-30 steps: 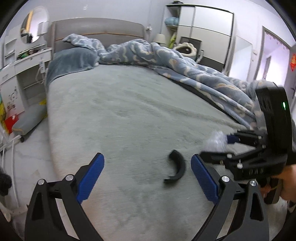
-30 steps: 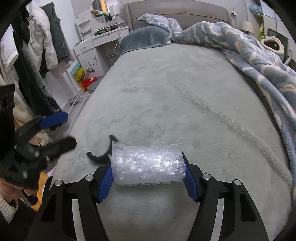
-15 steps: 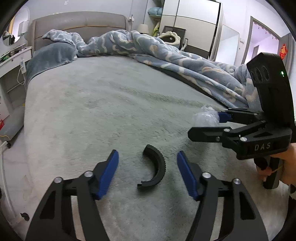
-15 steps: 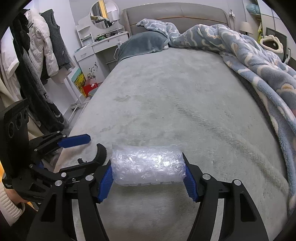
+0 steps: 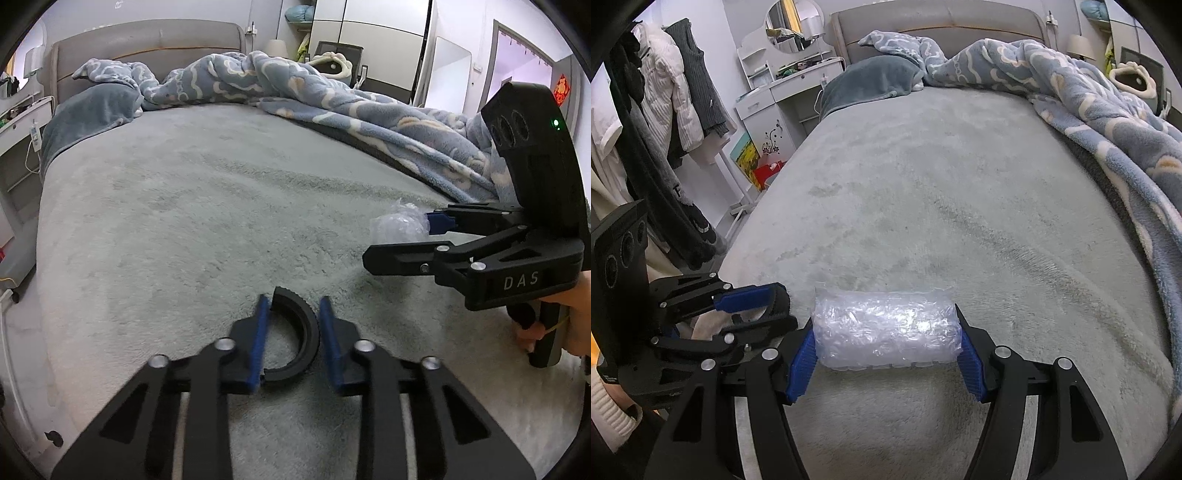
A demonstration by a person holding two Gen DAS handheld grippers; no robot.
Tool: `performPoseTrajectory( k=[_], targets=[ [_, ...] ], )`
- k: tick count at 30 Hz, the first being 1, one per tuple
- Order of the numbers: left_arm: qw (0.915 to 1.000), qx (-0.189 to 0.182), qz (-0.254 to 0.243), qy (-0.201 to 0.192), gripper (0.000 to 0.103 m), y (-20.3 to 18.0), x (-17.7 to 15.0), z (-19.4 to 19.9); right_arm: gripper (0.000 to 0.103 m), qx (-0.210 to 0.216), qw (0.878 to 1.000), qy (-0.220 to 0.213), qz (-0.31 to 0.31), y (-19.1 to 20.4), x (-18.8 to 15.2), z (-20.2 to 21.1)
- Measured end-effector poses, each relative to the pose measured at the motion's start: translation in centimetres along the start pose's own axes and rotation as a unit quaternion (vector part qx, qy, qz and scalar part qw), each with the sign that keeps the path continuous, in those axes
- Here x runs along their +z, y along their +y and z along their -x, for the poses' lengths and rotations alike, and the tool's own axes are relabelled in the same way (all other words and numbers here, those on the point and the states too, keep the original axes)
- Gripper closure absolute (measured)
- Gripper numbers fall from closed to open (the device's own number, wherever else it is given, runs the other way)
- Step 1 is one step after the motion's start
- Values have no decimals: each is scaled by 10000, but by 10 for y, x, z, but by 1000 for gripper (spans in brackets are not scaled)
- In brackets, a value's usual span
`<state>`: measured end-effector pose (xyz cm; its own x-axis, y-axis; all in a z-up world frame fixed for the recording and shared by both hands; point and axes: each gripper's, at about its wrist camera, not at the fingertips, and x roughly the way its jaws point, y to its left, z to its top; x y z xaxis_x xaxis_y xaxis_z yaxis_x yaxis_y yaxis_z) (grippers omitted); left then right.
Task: Collect trash
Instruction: 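Grasp the black curved piece with the left tool while the right tool holds the wrap roll, then carry both items over the teal bin and open the left tool to drop the black piece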
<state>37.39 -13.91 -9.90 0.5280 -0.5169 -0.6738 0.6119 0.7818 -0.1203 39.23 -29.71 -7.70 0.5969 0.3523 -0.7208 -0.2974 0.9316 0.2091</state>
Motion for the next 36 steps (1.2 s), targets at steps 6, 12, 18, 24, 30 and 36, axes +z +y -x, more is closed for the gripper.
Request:
performPoseTrajectory(
  k=[6, 12, 18, 24, 30, 36],
  targets=[
    [10000, -3, 59, -65, 77, 1, 1, 9, 37, -72, 10000, -8, 18, 3, 1, 5],
    [9996, 10, 240, -148, 77, 5, -1, 29, 37, -136, 9999, -65, 29, 12, 0, 13],
    [9990, 185, 399, -83, 77, 8, -11, 50, 37, -138, 9998, -131, 38, 31, -5, 23],
    [9975, 239, 666, 25, 77, 10, -28, 74, 37, -123, 9997, -194, 33, 54, -13, 34],
    [9959, 269, 855, 136, 77, 11, -46, 99, 37, -52, 9997, -247, -4, 81, -23, 45],
    [9933, 475, 1024, 254, 77, 15, -68, 122, 37, 59, 9995, -294, 50, 114, -31, 52]
  ],
)
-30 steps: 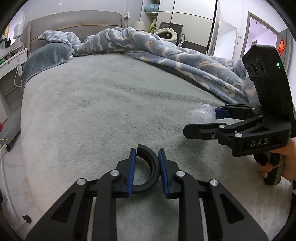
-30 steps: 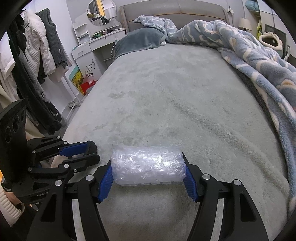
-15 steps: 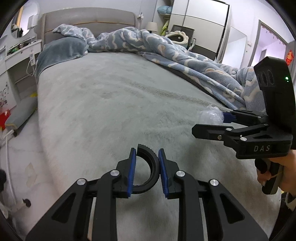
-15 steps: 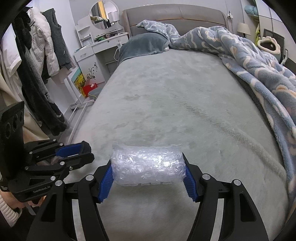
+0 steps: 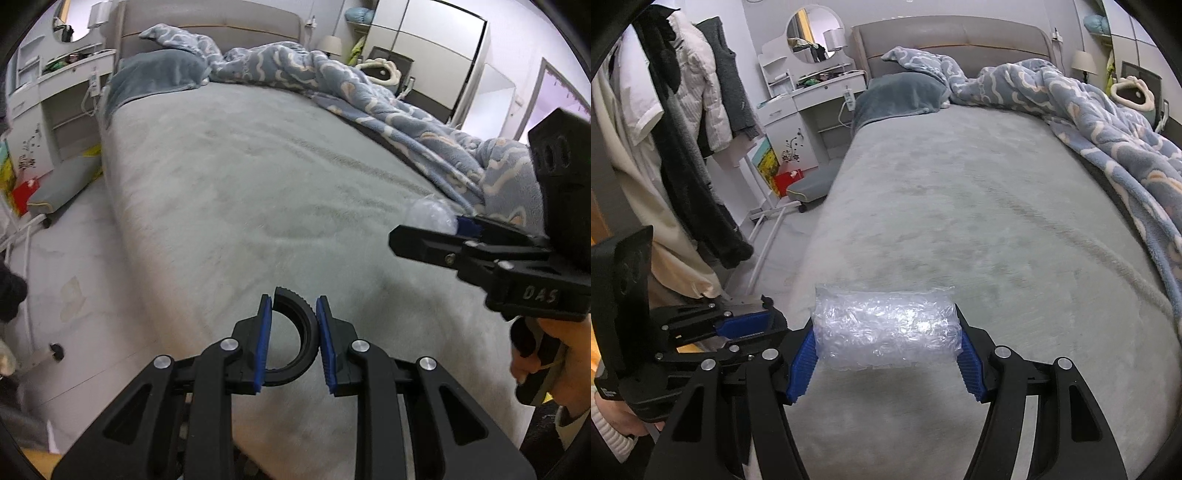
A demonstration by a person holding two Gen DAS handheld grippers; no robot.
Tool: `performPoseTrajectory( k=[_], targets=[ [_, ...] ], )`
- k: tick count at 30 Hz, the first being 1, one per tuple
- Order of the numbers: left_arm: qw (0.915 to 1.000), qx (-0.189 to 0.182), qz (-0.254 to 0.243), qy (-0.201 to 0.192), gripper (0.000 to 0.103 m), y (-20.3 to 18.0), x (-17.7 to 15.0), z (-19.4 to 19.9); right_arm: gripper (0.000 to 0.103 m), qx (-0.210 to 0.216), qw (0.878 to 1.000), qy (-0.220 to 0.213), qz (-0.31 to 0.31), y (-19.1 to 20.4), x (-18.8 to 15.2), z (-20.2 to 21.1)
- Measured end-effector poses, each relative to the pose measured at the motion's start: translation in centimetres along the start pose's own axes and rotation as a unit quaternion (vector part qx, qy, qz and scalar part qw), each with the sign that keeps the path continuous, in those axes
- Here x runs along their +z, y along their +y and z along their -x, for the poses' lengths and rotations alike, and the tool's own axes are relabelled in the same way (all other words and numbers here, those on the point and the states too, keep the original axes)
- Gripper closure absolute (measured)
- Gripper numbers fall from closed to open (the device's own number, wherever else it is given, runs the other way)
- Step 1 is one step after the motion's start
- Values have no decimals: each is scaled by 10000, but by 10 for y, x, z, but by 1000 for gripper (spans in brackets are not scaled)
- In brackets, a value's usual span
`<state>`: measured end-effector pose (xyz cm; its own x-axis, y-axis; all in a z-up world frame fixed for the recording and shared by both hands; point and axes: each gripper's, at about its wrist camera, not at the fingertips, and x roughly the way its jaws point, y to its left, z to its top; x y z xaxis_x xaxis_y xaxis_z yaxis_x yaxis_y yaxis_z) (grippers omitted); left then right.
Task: Collect trash
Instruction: 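Carry both items over the teal bin and open the left tool to drop the black piece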
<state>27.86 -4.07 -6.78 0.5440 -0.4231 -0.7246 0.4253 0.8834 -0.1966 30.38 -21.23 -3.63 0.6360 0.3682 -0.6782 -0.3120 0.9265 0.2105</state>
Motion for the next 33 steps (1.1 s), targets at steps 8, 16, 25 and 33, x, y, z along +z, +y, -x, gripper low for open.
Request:
performPoseTrajectory(
  k=[8, 16, 25, 33],
  targets=[
    [9994, 334, 59, 99, 77, 14, -23, 24, 37, 133, 9999, 51, 80, 39, -10, -1],
    [9980, 513, 226, 306, 77, 32, -46, 40, 37, 230, 9995, 148, 176, 72, -21, -7],
    [9933, 626, 592, 771, 77, 66, -84, 41, 37, 375, 9984, 297, 296, 109, -30, -17],
    [9847, 622, 1134, 1168, 77, 107, -117, 43, 37, 497, 9969, 438, 430, 143, -37, -32]
  ],
)
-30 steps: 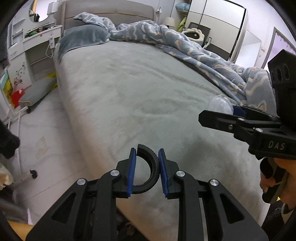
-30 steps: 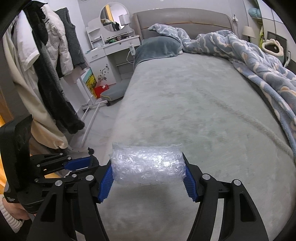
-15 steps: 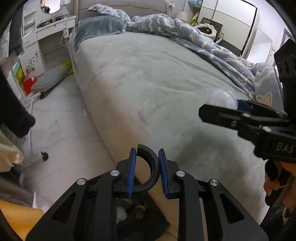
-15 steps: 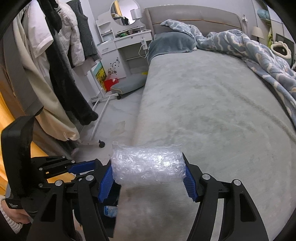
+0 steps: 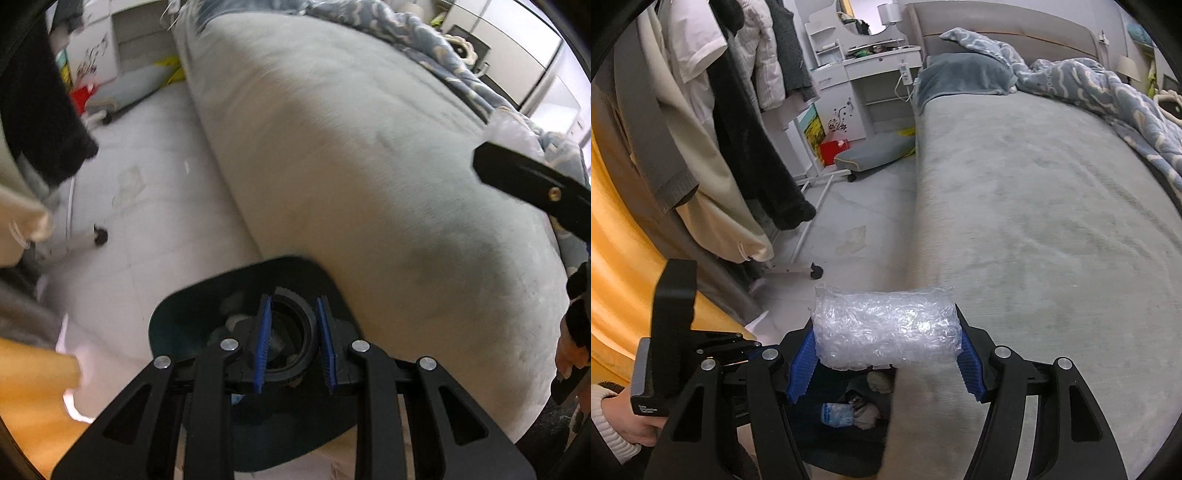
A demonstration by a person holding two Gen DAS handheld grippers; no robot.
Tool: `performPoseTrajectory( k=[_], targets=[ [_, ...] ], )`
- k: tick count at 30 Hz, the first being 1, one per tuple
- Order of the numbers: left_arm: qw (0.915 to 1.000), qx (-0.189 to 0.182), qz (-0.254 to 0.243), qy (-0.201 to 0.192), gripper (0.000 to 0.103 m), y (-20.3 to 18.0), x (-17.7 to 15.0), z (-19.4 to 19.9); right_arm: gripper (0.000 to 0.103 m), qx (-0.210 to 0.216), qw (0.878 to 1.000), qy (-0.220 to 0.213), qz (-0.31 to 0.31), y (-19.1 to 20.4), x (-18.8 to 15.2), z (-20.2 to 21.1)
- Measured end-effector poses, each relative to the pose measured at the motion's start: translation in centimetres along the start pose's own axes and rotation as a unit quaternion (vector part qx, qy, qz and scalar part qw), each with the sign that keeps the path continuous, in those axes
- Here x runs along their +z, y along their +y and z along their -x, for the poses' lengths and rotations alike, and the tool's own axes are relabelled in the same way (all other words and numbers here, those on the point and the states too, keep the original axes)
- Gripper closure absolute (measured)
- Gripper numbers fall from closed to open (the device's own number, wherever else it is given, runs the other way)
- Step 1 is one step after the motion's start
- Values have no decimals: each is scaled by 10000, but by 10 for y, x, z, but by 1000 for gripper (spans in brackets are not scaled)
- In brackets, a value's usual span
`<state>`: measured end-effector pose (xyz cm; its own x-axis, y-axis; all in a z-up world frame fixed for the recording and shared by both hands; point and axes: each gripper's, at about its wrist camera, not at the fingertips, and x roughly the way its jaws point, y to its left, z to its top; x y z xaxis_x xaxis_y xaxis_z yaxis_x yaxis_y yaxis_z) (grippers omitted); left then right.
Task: Collect trash
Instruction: 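Carry both items over the teal bin and open the left tool to drop the black piece, then open the right tool to drop the wrap roll into the bin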
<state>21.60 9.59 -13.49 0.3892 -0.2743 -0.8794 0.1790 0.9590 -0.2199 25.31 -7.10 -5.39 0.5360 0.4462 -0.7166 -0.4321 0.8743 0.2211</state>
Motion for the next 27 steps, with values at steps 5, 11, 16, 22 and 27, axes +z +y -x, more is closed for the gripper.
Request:
performPoseTrajectory(
  k=[5, 11, 16, 22, 27],
  targets=[
    [9991, -50, 175, 384, 77, 22, -19, -10, 37, 71, 9999, 111, 88, 18, -3, -12],
    [9960, -65, 367, 807, 77, 42, -37, -19, 37, 127, 9993, 289, 194, 38, -7, -29],
    [9937, -109, 476, 1013, 77, 54, -48, -22, 37, 133, 9986, 440, 272, 52, -12, -43],
    [9902, -184, 572, 1259, 76, 65, -59, -27, 37, 136, 9975, 625, 306, 61, -17, -58],
    [9907, -231, 582, 1208, 57, 72, -64, -21, 37, 103, 9962, 791, 358, 68, -22, -69]
  ],
)
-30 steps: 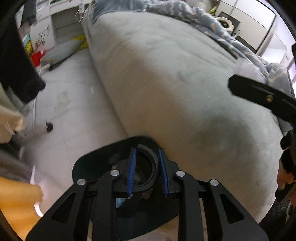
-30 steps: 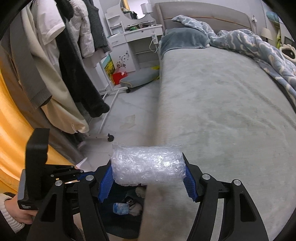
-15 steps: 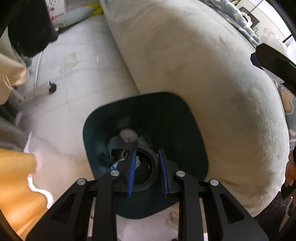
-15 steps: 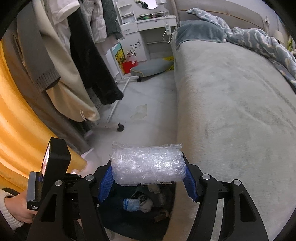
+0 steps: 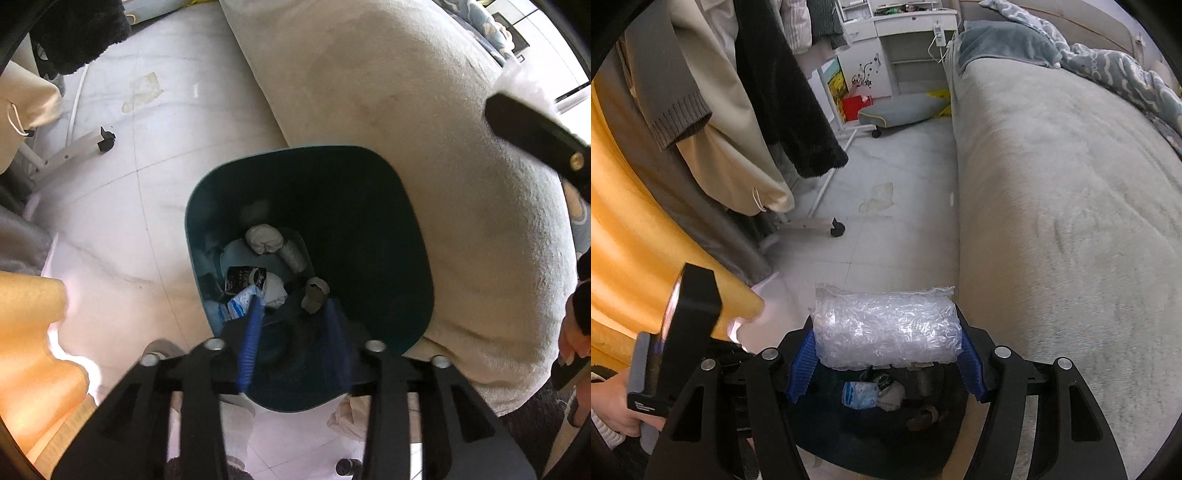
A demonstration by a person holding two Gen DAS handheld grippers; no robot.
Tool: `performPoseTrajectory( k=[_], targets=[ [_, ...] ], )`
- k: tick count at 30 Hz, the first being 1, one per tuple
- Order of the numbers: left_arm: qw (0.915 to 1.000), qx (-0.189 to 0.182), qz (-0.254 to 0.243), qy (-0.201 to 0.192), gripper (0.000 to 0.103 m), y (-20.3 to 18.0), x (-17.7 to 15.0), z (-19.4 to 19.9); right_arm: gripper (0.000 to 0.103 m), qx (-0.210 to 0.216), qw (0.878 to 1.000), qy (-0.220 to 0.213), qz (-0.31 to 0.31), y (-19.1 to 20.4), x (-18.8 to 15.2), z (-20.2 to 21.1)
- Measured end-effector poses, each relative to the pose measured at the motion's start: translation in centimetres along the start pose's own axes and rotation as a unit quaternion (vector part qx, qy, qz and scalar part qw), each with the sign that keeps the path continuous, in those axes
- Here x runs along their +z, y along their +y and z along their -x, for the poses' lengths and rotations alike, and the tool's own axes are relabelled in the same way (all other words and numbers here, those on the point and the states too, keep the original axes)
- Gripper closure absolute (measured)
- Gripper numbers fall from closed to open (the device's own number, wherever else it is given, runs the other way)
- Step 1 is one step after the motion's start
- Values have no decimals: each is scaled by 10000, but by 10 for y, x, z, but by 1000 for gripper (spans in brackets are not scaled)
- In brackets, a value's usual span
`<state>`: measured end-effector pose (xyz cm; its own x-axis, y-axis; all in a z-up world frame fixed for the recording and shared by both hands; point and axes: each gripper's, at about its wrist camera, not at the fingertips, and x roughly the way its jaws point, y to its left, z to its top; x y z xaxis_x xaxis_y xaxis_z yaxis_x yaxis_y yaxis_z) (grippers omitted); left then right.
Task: Collect trash
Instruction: 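Open the right tool to drop the wrap roll into the bin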
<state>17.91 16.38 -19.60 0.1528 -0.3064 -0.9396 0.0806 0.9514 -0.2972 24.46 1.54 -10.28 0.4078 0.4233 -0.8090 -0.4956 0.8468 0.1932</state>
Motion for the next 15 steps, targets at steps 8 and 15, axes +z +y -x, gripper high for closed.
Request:
performPoseTrajectory(
  k=[8, 15],
  targets=[
    [9994, 209, -3, -286, 38, 9, 3, 14, 37, -70, 9994, 348, 19, 5, -5, -22],
    [9958, 334, 6, -848, 32, 12, 7, 41, 37, -90, 9976, 686, 22, 6, -13, -42]
  ],
)
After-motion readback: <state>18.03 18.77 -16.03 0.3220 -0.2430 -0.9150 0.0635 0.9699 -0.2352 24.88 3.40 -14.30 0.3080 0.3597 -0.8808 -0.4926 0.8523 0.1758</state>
